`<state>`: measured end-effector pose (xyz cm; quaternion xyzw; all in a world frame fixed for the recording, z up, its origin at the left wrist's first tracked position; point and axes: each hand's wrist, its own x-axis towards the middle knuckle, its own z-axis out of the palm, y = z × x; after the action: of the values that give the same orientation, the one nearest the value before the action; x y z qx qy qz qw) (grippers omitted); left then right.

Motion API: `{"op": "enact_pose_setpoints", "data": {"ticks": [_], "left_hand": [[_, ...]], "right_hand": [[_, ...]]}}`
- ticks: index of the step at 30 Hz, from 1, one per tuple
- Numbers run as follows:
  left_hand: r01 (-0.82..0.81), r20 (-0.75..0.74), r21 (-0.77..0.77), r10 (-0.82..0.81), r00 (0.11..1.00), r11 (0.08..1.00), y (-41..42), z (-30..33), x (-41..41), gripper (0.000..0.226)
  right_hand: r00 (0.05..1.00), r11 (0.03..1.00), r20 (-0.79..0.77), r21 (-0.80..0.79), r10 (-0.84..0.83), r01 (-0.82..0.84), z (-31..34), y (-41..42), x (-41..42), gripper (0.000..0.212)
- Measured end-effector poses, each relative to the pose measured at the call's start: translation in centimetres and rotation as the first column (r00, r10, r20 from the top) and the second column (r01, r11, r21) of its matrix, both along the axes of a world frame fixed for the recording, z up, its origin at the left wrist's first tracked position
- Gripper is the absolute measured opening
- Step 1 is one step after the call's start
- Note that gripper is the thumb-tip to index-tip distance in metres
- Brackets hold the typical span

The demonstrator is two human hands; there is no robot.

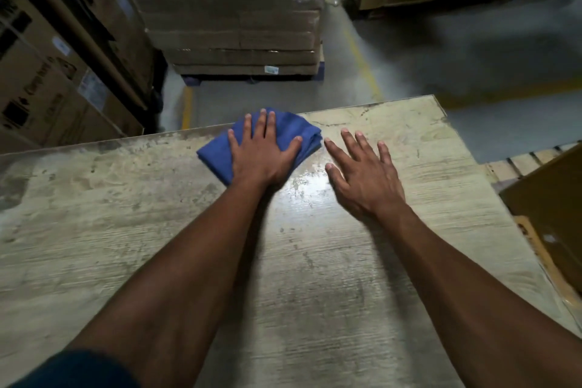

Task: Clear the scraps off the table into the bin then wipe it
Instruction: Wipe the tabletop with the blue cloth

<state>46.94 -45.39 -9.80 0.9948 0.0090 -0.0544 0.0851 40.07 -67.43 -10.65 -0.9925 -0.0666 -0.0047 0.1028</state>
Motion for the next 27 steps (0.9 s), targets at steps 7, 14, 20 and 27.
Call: {"op": "enact_pose_setpoints", "data": {"ticks": [7,14,20,27], "left_hand": [[0.035,0.032,-0.015,-0.034,0.999,0.999,1.6,0.0,-11.2,0.096],[0.013,0.009,-0.013,-0.013,1.0,1.0,2.8,0.0,-12.6,0.099],[-0.083,0.003,-0.014,0.083,0.997,0.996,4.4,-0.2,-1.9,0.105],[-0.033,0.031,-0.028,0.033,0.999,0.999,4.8,-0.6,-6.1,0.102]], "right_hand": [[1.0,1.0,0.005,0.02,-0.008,0.008,0.4,0.1,-0.3,0.067],[1.0,1.0,0.004,-0.001,-0.003,0.003,0.4,0.2,-0.3,0.071],[1.0,1.0,0.01,-0.003,-0.002,0.002,0.4,0.2,-0.3,0.071],[1.0,0.999,-0.022,-0.037,0.0,0.0,0.5,0.1,-0.2,0.075]]}}
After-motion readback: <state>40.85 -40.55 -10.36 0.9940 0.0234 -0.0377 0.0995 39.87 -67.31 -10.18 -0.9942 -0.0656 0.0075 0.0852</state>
